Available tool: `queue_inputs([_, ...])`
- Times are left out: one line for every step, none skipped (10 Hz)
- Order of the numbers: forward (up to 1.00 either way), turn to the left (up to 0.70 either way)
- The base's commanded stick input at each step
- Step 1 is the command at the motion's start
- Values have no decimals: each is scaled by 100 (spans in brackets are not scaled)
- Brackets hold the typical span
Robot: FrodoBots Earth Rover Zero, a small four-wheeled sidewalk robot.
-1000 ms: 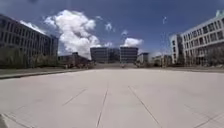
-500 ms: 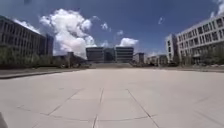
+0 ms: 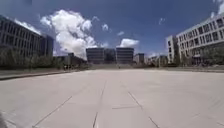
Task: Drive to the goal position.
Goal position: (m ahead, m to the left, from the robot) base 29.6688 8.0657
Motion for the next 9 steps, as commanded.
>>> queue_inputs([70,0])
queue_inputs([70,0])
queue_inputs([70,0])
queue_inputs([70,0])
queue_inputs([70,0])
queue_inputs([70,0])
queue_inputs([70,0])
queue_inputs([70,0])
queue_inputs([70,0])
